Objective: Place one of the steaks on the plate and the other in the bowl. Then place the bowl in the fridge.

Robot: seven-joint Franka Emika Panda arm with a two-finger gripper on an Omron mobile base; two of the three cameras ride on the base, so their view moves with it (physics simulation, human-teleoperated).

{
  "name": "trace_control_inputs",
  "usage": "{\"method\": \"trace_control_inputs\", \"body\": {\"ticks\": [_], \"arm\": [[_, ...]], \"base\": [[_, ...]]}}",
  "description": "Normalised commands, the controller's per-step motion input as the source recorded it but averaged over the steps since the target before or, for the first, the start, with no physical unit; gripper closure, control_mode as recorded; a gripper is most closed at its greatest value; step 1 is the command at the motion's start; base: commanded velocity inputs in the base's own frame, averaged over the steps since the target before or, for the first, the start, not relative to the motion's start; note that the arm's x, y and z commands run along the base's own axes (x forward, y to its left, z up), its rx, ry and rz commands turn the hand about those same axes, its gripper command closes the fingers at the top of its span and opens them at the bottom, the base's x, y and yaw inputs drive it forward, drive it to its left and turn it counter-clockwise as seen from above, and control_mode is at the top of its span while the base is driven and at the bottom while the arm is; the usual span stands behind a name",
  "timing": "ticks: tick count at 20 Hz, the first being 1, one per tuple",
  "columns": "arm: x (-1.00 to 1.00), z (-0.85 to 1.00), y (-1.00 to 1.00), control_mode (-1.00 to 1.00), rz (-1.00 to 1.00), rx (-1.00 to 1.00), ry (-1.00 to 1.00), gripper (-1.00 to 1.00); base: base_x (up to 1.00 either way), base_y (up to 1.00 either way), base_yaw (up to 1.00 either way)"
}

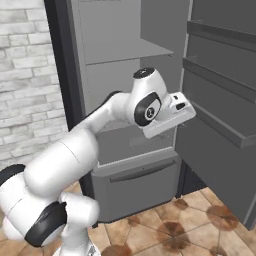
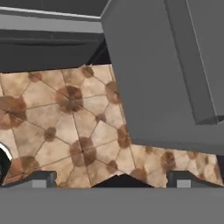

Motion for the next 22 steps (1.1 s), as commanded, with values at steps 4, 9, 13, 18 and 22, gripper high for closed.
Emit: {"method": "trace_control_inputs", "body": {"ticks": [4, 9, 13, 18, 22], "arm": [[-0.53, -0.2, 0.99, -1.0, -0.49, 0.04, -0.58, -1.0], [-0.03, -0.3, 0.92, -1.0, -0.5, 0.01, -0.37, -1.0], [0.01, -0.23, 0.92, -1.0, -0.39, 0.3, -0.07, -1.0], [-0.06, -0.18, 0.67, -1.0, 0.02, 0.71, -0.02, -1.0], [-0.01, 0.0, 0.34, -1.0, 0.26, 0.37, 0.3, -1.0]], "base": [[0.0, 0.0, 0.0], [0.0, 0.0, 0.0], [0.0, 0.0, 0.0], [0.0, 0.0, 0.0], [0.0, 0.0, 0.0]]}}
